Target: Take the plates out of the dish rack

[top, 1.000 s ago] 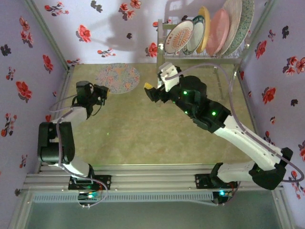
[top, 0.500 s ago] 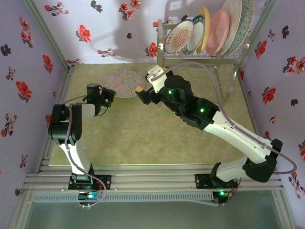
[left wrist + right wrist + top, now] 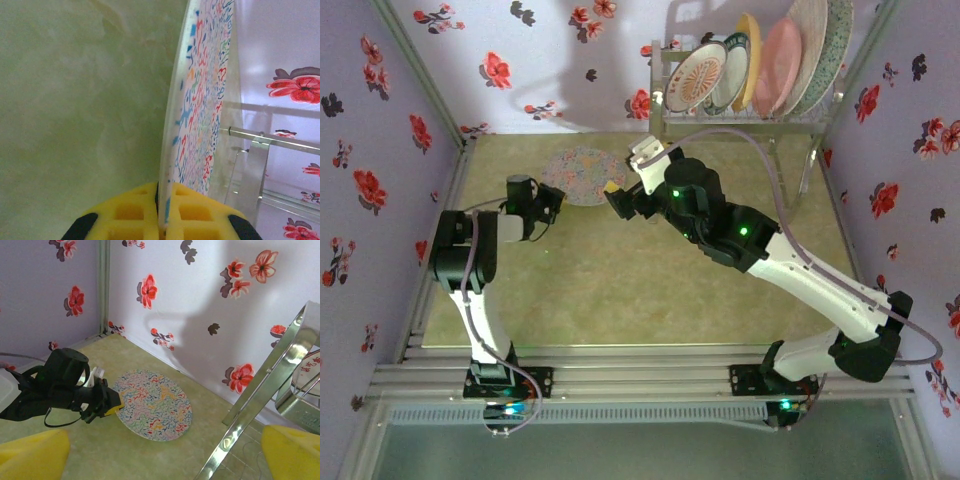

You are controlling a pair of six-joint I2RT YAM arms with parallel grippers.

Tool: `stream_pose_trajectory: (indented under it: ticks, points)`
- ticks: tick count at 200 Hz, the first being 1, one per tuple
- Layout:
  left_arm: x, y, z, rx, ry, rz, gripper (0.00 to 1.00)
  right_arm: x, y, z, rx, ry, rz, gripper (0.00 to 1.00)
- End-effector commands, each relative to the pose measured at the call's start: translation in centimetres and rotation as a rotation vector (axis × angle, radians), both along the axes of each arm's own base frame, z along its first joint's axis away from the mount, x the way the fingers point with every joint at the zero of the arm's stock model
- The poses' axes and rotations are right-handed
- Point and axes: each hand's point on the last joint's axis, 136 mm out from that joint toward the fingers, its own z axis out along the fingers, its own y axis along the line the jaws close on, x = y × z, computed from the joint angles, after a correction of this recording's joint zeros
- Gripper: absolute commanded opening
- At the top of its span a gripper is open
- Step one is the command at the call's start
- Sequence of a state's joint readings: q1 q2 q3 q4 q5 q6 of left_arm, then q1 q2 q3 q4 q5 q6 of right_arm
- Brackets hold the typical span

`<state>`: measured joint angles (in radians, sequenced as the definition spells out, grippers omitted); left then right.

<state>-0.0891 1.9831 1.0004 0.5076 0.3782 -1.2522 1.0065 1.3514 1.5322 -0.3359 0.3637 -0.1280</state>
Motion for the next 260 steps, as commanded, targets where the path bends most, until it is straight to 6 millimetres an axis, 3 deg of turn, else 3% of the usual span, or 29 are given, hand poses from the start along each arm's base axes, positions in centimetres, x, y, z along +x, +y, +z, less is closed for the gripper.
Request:
stream_pose_trajectory:
  ticks: [1,108,160,218,260]
  points:
    - [1.2,-0.7,1.0,0.014,-0.068,-0.038,0.07,0.1,0.2,1.0,0.047,-0.003,-0.010,0.99]
    - [0.9,-1.0,0.3,0.010,-0.014,-0.060,0.27,0.2,-0.3,1.5,0.062,-0.002,-0.035,0.99]
    - [0.6,-1.1,-0.6,0.008,0.063,-0.072,0.40,0.1,-0.5,1.6,0.061,0.004,-0.040,0.99]
    - [0.3,-1.4,-1.5,-0.006,0.128,-0.076,0.46,0.3,-0.8,1.7,0.059,-0.001,-0.055,0.99]
    - [-0.6,-1.3,-2.2,-0.013,0.233,-0.064,0.56,0.3,-1.1,1.9,0.060,-0.008,-0.068,0.99]
